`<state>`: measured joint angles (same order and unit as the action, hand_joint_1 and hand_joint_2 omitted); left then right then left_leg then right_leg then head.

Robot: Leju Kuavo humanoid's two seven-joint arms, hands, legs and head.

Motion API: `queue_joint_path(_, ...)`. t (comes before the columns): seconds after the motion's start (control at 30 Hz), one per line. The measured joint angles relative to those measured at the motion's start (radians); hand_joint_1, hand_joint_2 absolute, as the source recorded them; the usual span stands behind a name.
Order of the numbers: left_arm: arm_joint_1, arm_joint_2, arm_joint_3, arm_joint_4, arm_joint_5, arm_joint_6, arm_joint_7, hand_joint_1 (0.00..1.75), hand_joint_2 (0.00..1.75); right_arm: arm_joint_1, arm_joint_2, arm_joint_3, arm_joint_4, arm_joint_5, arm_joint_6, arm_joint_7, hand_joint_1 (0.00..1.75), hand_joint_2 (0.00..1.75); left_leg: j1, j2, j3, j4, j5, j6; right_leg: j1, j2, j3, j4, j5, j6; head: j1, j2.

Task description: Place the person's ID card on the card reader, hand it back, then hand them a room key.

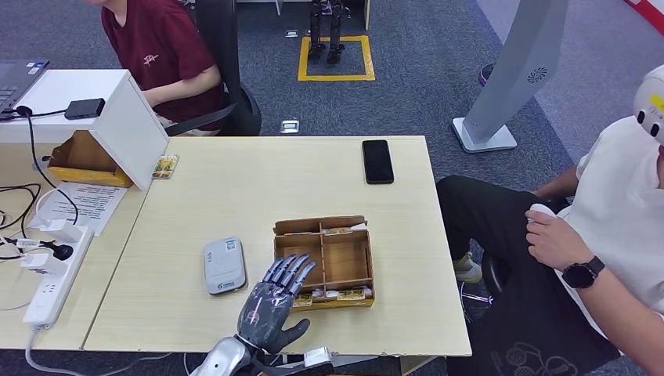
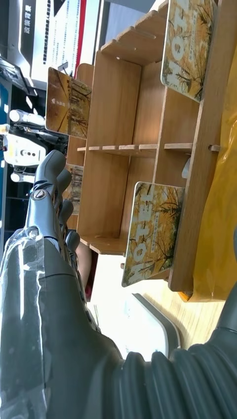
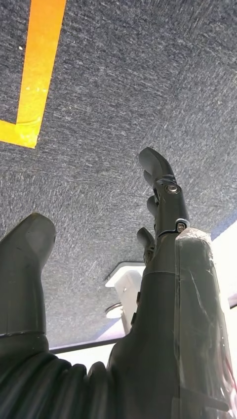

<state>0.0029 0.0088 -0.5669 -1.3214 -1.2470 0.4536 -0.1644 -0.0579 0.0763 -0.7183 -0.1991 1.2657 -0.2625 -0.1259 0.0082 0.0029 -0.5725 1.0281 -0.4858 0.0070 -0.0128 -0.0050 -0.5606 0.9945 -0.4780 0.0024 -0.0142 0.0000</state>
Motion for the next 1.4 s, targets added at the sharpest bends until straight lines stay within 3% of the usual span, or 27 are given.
queue_joint_path(0.4,0.0,0.0,0.0,0.0,-0.001,0.0,0.0,0.0,1.75,0.0,0.0,0.0,0.0,0.0,0.0,0.0,0.0,1.75,0.0,0.0,0.0,0.0,0.0,0.0,0.0,0.0,0.0,0.0,0.0,0.0,0.0,0.0)
queue_joint_path(0.53,0.0,0.0,0.0,0.0,-0.008,-0.002,0.0,1.64,1.75,0.0,0.002,0.0,0.0,0.0,0.0,0.002,0.0,1.75,0.0,0.0,0.0,0.0,0.0,0.0,0.0,0.0,0.0,0.0,0.0,0.0,0.0,0.0)
queue_joint_path(0.57,0.0,0.0,0.0,0.0,-0.007,-0.004,0.001,1.69,1.75,0.0,0.002,0.0,0.0,0.0,0.0,0.002,0.0,1.75,0.0,0.0,0.0,0.0,0.0,0.0,0.0,0.0,0.0,0.0,0.0,0.0,0.0,0.0)
queue_joint_path(1.0,-0.006,-0.003,0.0,-0.001,0.007,-0.027,0.002,1.75,1.75,0.0,0.005,0.0,0.0,0.008,-0.002,0.001,0.0,1.75,0.0,0.0,0.0,0.0,0.0,0.0,0.0,0.0,0.0,0.0,0.0,0.0,0.0,0.0)
queue_joint_path(1.13,-0.01,-0.006,0.0,-0.002,0.008,-0.033,0.002,1.66,1.75,0.0,0.005,0.0,0.0,0.012,-0.002,0.0,0.0,1.75,0.0,0.0,0.0,0.0,0.0,0.0,0.0,0.0,0.0,0.0,0.0,0.0,0.0,0.0)
queue_joint_path(1.4,-0.01,-0.009,0.0,-0.002,0.008,-0.036,0.002,1.68,1.75,0.0,0.005,-0.002,0.0,0.016,-0.003,-0.003,0.0,1.75,0.0,0.0,0.0,0.0,0.0,0.0,0.0,0.0,0.0,0.0,0.0,0.0,0.0,0.0)
